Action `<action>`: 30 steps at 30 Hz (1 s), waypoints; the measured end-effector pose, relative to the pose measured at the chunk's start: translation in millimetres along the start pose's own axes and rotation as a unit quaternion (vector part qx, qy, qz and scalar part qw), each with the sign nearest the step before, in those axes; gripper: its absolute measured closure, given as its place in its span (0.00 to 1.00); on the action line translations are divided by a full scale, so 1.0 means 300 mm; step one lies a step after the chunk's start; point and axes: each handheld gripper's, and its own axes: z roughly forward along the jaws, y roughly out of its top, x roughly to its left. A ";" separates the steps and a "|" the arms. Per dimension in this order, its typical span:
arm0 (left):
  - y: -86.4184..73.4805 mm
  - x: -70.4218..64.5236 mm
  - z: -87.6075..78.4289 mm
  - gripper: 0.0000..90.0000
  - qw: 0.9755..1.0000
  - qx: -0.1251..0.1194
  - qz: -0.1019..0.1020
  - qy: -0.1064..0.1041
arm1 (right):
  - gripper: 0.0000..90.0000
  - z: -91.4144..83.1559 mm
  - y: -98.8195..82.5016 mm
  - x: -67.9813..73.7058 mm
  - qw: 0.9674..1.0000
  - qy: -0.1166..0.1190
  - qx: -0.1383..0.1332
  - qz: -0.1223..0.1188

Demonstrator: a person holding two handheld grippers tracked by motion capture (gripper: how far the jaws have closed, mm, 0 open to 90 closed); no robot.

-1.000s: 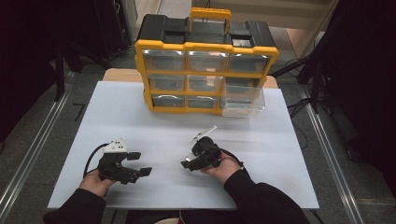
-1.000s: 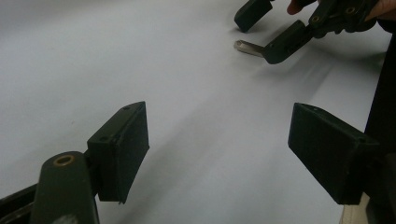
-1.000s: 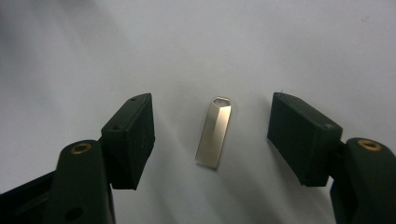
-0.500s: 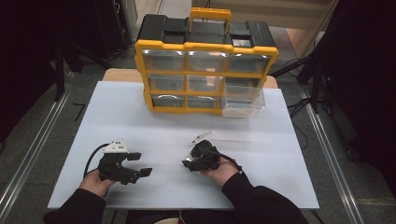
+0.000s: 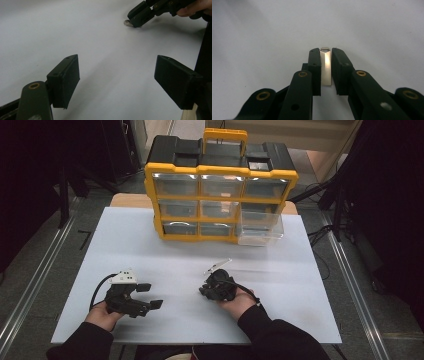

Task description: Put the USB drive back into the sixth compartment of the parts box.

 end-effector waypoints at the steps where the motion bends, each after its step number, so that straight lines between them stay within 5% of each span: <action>1: 0.000 0.000 0.000 0.24 1.000 -0.001 0.000 0.000 | 0.85 0.000 0.000 0.002 1.000 -0.001 0.001 0.000; 14: 0.000 0.001 -0.002 0.24 1.000 0.000 0.000 0.001 | 0.85 -0.015 0.011 -0.018 1.000 0.024 0.008 0.003; 30: 0.001 0.000 -0.001 0.24 1.000 -0.003 -0.001 0.000 | 0.85 -0.108 0.036 -0.042 0.998 0.051 -0.013 0.020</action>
